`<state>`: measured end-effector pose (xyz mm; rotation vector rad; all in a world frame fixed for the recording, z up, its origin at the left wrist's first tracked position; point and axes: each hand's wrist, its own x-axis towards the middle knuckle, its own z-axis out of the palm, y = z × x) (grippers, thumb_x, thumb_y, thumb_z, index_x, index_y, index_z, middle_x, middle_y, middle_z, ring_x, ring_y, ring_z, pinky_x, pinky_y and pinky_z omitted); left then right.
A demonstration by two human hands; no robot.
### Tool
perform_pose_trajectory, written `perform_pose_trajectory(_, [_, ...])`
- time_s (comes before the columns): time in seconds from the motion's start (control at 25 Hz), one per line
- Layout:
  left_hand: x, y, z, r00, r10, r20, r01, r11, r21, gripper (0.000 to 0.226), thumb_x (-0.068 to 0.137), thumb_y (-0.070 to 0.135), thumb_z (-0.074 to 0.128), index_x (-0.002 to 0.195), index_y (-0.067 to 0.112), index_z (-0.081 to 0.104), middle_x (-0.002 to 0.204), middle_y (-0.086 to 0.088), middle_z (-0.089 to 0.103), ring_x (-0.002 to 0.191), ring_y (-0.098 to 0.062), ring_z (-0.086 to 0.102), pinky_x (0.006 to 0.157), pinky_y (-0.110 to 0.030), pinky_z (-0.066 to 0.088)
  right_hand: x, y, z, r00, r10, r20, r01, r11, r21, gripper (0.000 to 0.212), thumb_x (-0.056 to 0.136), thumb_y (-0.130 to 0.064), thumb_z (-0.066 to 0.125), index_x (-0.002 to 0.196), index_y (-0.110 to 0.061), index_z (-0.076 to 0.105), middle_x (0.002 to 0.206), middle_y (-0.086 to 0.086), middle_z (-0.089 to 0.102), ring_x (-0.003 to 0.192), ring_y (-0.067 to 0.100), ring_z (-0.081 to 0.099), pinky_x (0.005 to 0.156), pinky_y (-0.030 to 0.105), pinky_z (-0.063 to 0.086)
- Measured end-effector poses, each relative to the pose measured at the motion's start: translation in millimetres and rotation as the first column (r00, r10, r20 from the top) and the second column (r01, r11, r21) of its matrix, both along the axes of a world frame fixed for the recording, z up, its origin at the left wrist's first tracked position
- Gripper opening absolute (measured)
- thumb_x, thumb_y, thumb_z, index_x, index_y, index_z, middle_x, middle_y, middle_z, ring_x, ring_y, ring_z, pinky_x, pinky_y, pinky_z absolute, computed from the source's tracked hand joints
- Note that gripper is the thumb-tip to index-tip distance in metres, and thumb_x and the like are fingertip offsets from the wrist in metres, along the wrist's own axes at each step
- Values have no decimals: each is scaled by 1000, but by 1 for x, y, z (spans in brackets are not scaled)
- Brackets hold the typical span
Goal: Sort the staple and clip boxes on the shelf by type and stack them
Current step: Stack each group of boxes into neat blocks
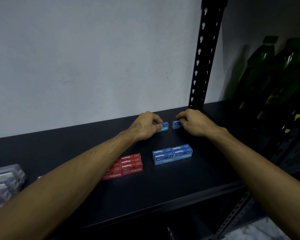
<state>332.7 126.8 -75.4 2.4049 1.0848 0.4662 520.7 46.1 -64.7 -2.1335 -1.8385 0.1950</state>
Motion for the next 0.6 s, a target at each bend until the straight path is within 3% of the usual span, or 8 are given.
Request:
perform_pose_trajectory(0.2, [3, 3, -2, 1000, -2, 23, 2, 1000, -10, 18, 91, 21, 67, 108, 17, 73, 97, -2, 72, 79, -8, 63, 76, -23, 51, -5, 3, -5, 996, 32, -82, -29, 999, 38, 32, 98, -14, 46, 119, -18, 70, 120, 4, 69, 110, 20, 62, 90, 26, 45])
perform_pose_trajectory(0.48, [4, 3, -3, 999, 13, 37, -12, 1000, -25, 16, 90, 22, 67, 104, 19, 74, 93, 0, 72, 81, -8, 64, 72, -19, 47, -7, 7, -6, 991, 71, -111, -69, 997, 21, 32, 98, -15, 44, 116, -22, 70, 110, 0, 69, 100, 16, 63, 82, 27, 45])
perform_pose_trajectory(0.6, [4, 0, 0, 998, 11, 65, -8, 999, -48, 17, 94, 24, 62, 102, 17, 75, 75, 12, 65, 70, -1, 58, 69, -18, 44, -6, 7, -4, 989, 71, -127, -72, 997, 3, 32, 97, -15, 44, 112, -23, 71, 105, -2, 69, 96, 15, 62, 81, 28, 46])
